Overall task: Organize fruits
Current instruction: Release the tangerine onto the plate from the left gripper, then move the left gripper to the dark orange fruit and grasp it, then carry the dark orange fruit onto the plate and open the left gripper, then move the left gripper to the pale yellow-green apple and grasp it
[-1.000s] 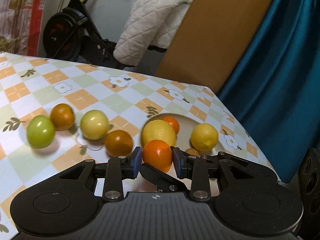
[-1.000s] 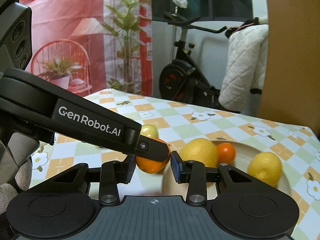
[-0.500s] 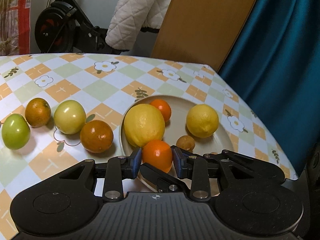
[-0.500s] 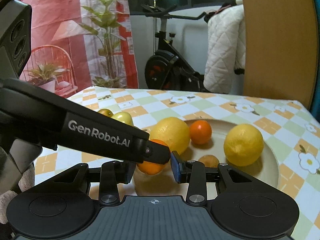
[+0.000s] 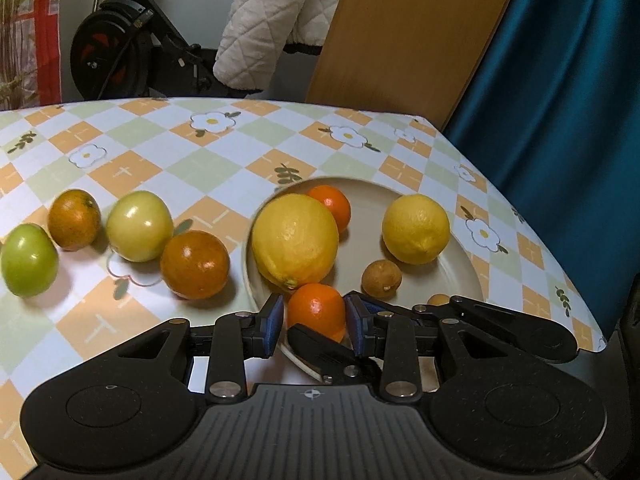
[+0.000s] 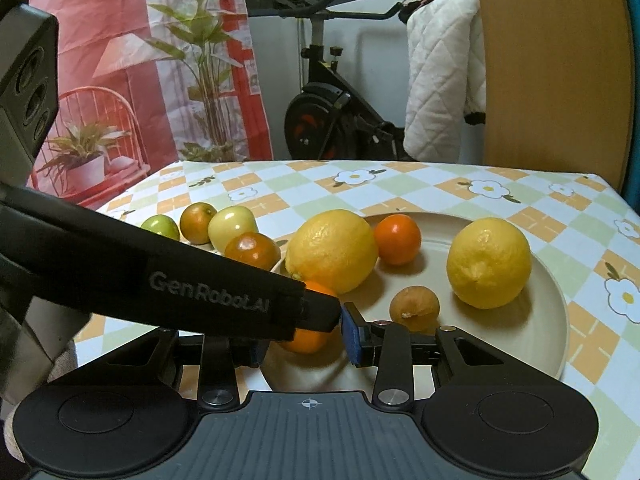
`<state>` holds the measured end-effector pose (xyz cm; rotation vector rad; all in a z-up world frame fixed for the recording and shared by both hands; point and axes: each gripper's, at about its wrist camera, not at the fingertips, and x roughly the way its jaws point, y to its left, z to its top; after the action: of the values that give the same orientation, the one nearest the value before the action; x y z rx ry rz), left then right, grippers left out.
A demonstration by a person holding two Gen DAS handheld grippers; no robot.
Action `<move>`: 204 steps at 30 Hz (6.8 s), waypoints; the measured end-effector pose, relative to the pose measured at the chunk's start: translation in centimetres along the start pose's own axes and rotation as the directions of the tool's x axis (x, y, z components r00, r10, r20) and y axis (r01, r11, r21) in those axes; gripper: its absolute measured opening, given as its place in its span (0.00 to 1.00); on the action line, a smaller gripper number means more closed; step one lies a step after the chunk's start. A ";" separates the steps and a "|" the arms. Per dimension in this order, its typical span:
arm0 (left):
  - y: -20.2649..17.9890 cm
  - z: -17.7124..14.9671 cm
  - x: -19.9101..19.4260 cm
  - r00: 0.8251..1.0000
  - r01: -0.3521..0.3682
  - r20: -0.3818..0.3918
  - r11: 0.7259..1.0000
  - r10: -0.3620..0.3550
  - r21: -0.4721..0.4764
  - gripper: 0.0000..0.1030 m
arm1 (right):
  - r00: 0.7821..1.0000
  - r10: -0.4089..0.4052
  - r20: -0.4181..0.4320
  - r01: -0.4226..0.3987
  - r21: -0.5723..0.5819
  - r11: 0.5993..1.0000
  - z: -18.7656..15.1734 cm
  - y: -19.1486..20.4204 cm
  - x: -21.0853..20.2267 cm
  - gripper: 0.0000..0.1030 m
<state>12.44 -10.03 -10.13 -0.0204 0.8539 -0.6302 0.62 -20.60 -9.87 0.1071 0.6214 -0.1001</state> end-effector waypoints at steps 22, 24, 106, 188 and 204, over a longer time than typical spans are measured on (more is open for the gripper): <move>13.5 3.4 -12.6 0.957 -0.170 0.216 0.977 0.195 -0.129 0.35 | 0.999 0.023 0.032 -0.018 -0.145 0.989 5.4 3.9 0.0 0.34; 14.1 3.5 -12.6 0.952 -0.183 0.220 0.972 0.212 -0.144 0.35 | 0.999 0.033 0.030 -0.028 -0.166 0.986 6.1 4.6 0.6 0.34; 9.1 -0.2 -2.1 0.997 0.062 0.036 0.998 -0.061 -0.009 0.45 | 0.991 0.076 -0.110 -0.097 -0.204 0.974 3.5 6.5 6.5 0.36; -2.3 1.1 -2.3 0.999 0.033 0.025 0.984 -0.037 0.174 0.51 | 0.998 -0.029 0.057 0.026 0.044 0.999 0.9 -4.3 -1.8 0.37; 7.9 2.9 -10.2 0.964 -0.215 0.167 0.976 0.208 0.025 0.68 | 0.995 0.045 0.085 -0.041 -0.056 0.998 4.2 -0.2 -1.4 0.37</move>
<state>13.57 1.16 -3.19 0.0567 0.6727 -0.4391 1.87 -21.29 -5.71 0.0636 0.5346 -0.0460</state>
